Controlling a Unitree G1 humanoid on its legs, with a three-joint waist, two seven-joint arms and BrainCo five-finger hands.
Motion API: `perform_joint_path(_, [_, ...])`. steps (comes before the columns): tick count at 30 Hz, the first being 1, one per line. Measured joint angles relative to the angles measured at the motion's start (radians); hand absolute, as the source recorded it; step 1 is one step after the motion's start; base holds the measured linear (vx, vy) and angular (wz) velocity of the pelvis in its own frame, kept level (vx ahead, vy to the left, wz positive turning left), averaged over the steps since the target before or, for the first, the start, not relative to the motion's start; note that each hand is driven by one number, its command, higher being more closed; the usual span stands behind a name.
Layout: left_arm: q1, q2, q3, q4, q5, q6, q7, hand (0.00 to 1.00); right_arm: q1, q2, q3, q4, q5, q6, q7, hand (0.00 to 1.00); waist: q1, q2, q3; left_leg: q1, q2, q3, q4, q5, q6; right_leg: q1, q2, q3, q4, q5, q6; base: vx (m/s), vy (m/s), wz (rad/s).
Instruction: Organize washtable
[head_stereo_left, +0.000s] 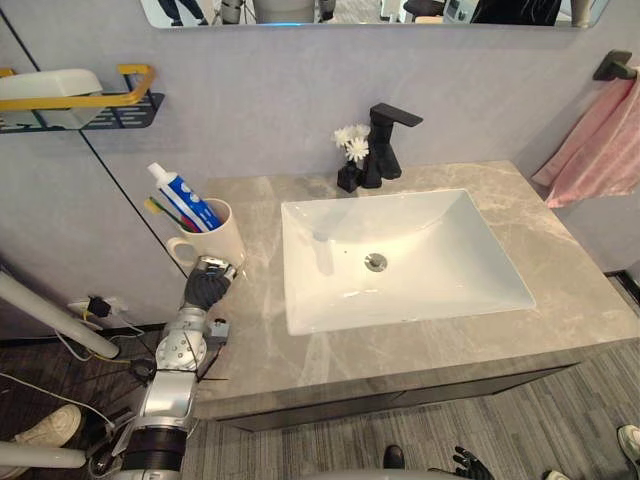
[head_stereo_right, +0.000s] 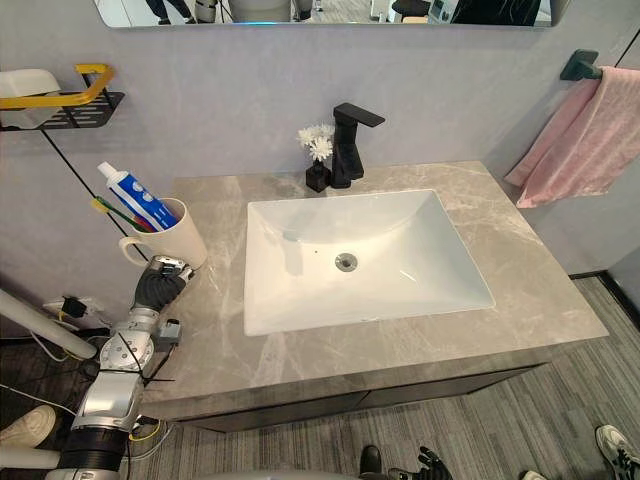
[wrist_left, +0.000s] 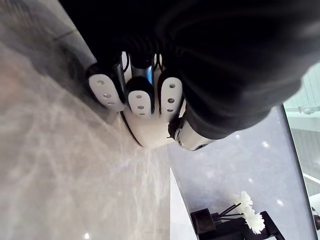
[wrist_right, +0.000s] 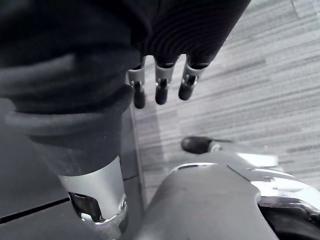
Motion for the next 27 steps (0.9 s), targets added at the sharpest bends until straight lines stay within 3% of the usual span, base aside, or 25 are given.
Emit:
perform_joint_path(7, [0.079,-0.005,-0.001,-0.162,-0.028,0.000,-0.023,1.00,0.011,0.012,-0.001,-0.019,0.001,-0.001,-0.001,0.00,0.005,-0.009,0.008,0.002,0.000,-0.005,0.014,-0.002,0.003,0.021,-0.004,-0.009,0.003,0.000,0.000,-0.03,-0.011,0.04])
perform_joint_path(12, [0.138,-0.068,0.005,-0.339,-0.050,-0.024,-0.019,1.00,0.023,0.043,-0.003,-0.019,0.002,-0.002,0.000,0.00,0.039,-0.008,0.007,-0.010,0.000,-0.017,0.031,-0.003,0.004,0.031,-0.008,-0.020,0.003,0.000,0.000,-0.04,-0.017,0.11])
perform_joint_path(16, [0.184,-0.099,0.049,-0.467,-0.059,-0.045,0.007,1.00,0.025,0.051,-0.007,-0.019,0.002,-0.004,-0.002,0.00,0.043,-0.002,0.008,-0.019,0.000,-0.046,0.045,-0.003,0.004,0.048,-0.010,-0.049,0.004,-0.001,0.000,-0.03,-0.020,0.22])
perform_joint_path(23, [0.301,-0.153,0.249,-0.660,-0.066,-0.098,0.091,1.00,0.017,0.058,-0.040,-0.019,0.003,-0.004,-0.004,0.00,0.054,0.019,-0.005,-0.020,0.003,-0.087,0.051,-0.003,0.004,0.062,-0.017,-0.098,0.050,-0.035,-0.001,-0.02,-0.013,0.20])
perform_joint_path(24, [0.321,-0.167,0.312,-0.677,-0.056,-0.102,0.117,1.00,0.017,0.058,-0.040,-0.019,0.003,-0.004,-0.004,0.00,0.068,0.019,-0.008,-0.020,0.005,-0.092,0.054,-0.003,0.003,0.061,-0.016,-0.104,0.062,-0.044,0.000,0.00,-0.014,0.14])
perform_joint_path(27, [0.370,-0.199,0.455,-0.674,-0.015,-0.103,0.190,1.00,0.015,0.059,-0.041,-0.018,0.003,-0.004,-0.008,0.00,0.072,0.019,-0.014,-0.022,0.006,-0.110,0.057,-0.003,0.003,0.064,-0.017,-0.122,0.076,-0.056,0.000,0.01,-0.014,0.17])
